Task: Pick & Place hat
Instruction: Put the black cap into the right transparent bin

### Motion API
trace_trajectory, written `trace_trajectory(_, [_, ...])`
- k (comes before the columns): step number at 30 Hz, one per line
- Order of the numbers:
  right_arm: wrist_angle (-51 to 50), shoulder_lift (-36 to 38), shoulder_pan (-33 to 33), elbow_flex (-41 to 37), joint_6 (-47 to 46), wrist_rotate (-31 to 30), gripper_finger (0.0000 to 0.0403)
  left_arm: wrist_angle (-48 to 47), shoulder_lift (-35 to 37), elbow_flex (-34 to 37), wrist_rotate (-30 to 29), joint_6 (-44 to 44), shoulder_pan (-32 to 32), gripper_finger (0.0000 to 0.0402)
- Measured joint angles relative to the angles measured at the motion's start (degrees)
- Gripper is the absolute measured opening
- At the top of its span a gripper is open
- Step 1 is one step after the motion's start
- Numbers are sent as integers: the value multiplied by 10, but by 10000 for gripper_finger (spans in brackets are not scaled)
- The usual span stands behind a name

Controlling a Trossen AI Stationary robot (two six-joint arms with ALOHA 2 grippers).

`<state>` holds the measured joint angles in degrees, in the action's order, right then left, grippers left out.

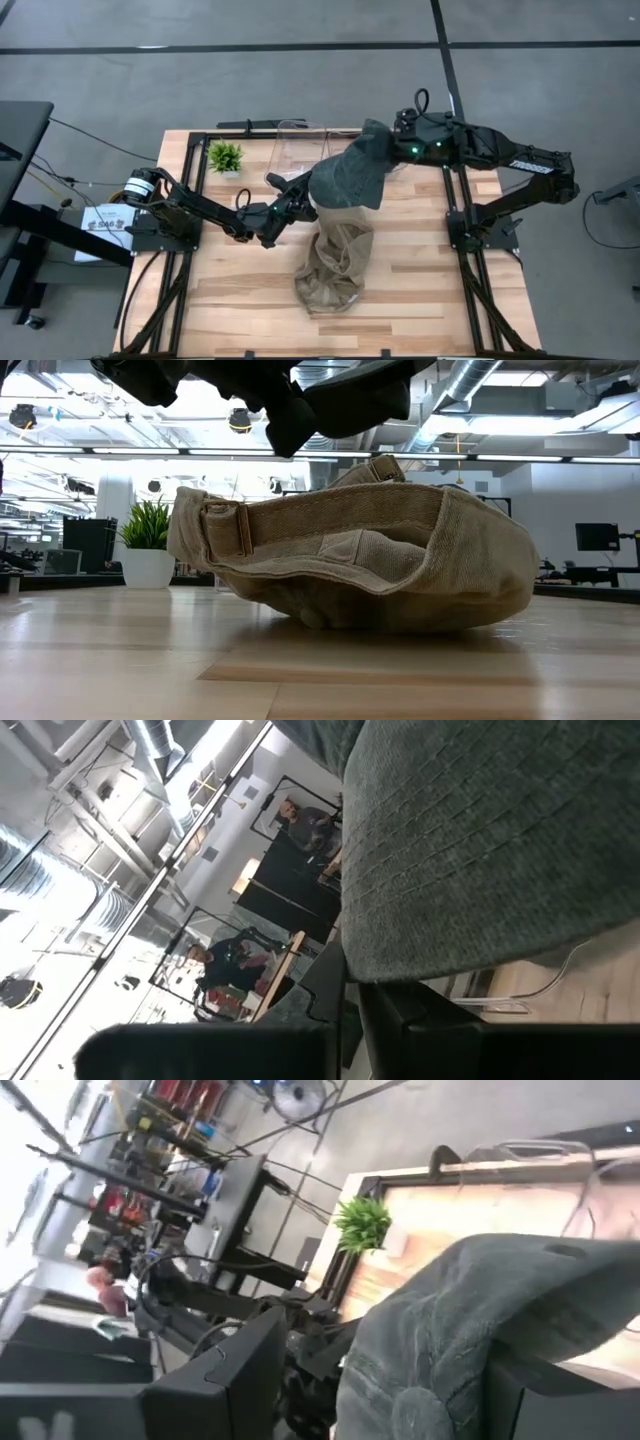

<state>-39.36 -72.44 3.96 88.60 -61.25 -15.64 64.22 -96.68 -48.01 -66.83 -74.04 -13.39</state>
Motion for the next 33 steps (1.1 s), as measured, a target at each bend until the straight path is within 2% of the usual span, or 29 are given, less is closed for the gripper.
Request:
trace_trajectory(6, [-31,0,11,0,-139,2,218,-2,0,0,0,0,0,17])
trace_trajectory(33, [-35,0,17,0,-133,5,217,-1,0,0,0,-2,0,17])
